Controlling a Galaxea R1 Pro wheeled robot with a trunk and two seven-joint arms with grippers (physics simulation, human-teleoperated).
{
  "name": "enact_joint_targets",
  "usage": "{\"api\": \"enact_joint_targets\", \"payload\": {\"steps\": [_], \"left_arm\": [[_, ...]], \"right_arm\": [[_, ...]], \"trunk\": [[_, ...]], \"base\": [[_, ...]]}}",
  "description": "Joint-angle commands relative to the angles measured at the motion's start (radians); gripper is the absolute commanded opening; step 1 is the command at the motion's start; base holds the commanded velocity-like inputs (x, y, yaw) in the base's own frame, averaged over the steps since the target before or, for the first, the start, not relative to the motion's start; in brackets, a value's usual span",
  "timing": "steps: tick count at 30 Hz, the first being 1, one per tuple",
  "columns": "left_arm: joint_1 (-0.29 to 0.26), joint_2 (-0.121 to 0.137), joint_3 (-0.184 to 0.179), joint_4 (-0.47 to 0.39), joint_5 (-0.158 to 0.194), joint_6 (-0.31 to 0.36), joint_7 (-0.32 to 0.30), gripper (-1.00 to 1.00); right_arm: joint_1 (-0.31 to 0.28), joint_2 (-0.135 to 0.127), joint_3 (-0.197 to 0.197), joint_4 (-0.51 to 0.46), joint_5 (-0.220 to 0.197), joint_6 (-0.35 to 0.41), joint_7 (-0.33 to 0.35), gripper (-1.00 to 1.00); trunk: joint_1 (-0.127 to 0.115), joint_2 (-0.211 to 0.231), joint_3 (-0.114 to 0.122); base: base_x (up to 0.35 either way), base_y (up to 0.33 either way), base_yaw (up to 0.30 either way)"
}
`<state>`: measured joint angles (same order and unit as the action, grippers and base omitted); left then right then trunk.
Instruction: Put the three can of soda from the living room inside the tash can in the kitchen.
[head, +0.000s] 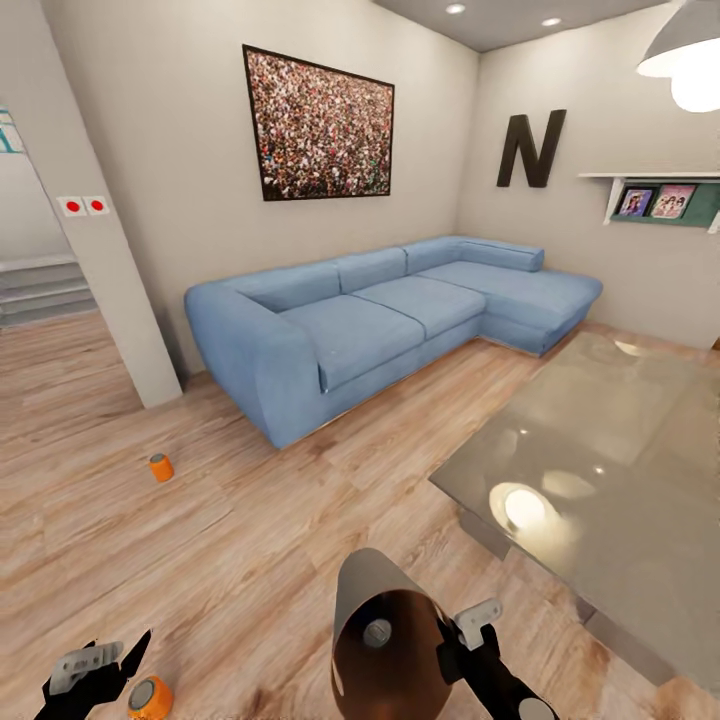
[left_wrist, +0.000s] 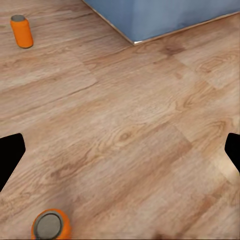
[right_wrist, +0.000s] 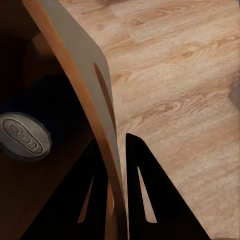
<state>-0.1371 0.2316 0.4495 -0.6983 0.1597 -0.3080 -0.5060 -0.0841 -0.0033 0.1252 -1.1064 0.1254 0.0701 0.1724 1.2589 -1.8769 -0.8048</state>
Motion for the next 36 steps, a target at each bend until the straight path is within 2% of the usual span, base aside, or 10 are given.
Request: {"api": "enact_joint_targets", "payload": {"steps": [1,12,19,36], "left_arm": [[0.0,0.0,0.0,0.0,0.0,0.0,0.0,1.0],[0.001,0.0,0.0,0.0,0.0,0.0,0.0,1.0],[0.0,0.0,0.0,0.0,0.0,0.0,0.003,1.0],[0.0,0.0,0.0,0.0,-0.001,0.0,0.009,1.0]], "right_arm": [[0.0,0.0,0.001,-0.001,-0.007,0.0,0.007,-1.0],[-0.001,0.0,0.002,0.0,-0.007,0.002,0.007,-1.0],[-0.001,0.0,0.002,0.0,-0.007,0.002,0.006,-1.0],[-0.002,-0.007,-0.009,-0.017,-0.007,0.002,0.006,-1.0]], "trunk": [[0.0,0.0,0.0],[0.0,0.0,0.0],[0.0,0.0,0.0],[0.0,0.0,0.0]], "base": [[-0.208,0.195,0.0],[-0.164,0.177,0.005],[-0.013,0.016,0.176],[0.219,-0.135,0.027]]}}
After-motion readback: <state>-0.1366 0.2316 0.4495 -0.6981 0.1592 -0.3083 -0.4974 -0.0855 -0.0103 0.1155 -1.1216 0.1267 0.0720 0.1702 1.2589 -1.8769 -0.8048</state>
